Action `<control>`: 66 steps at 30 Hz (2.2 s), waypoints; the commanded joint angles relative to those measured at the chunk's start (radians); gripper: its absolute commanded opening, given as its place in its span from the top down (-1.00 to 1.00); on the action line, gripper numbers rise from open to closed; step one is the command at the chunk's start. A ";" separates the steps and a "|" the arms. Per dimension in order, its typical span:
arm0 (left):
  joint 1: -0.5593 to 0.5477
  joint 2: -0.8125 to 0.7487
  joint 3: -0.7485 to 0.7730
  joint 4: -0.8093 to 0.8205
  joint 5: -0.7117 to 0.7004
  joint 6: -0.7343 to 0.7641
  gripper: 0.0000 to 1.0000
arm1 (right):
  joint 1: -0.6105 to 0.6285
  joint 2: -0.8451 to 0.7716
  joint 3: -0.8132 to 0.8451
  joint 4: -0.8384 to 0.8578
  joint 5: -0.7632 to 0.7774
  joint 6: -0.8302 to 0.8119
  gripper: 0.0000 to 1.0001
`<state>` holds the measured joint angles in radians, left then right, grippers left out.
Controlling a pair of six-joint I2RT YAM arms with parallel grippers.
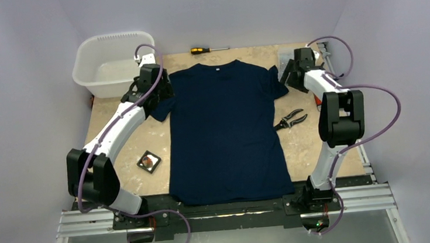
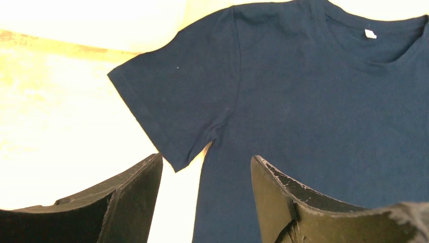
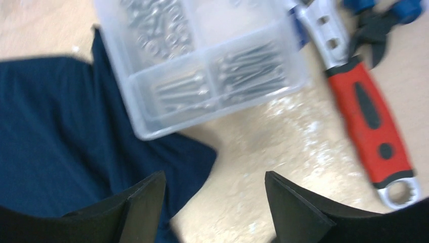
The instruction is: Pin the brooch onto the clothing
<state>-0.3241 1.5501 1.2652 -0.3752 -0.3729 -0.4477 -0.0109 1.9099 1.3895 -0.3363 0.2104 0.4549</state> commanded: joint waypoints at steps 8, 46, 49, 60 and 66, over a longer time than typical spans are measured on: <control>-0.006 -0.183 -0.165 -0.017 0.024 0.146 -0.29 | -0.126 0.219 0.310 0.006 0.050 -0.023 -0.57; -0.004 -0.183 -0.187 0.021 0.074 0.161 -0.27 | -0.106 0.052 0.312 0.208 -0.285 -0.157 -0.52; -0.004 -0.192 -0.189 0.022 0.075 0.160 -0.27 | -0.106 0.010 0.199 0.219 -0.429 -0.194 -0.48; -0.004 -0.202 -0.196 0.022 0.079 0.158 -0.27 | -0.087 0.122 0.141 0.156 -0.594 -0.305 -0.23; -0.004 -0.203 -0.198 0.025 0.076 0.159 -0.27 | -0.065 0.187 0.189 0.129 -0.541 -0.335 -0.24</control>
<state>-0.3241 1.3834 1.0775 -0.3824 -0.2993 -0.2951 -0.0929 2.1075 1.5124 -0.2031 -0.3347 0.1692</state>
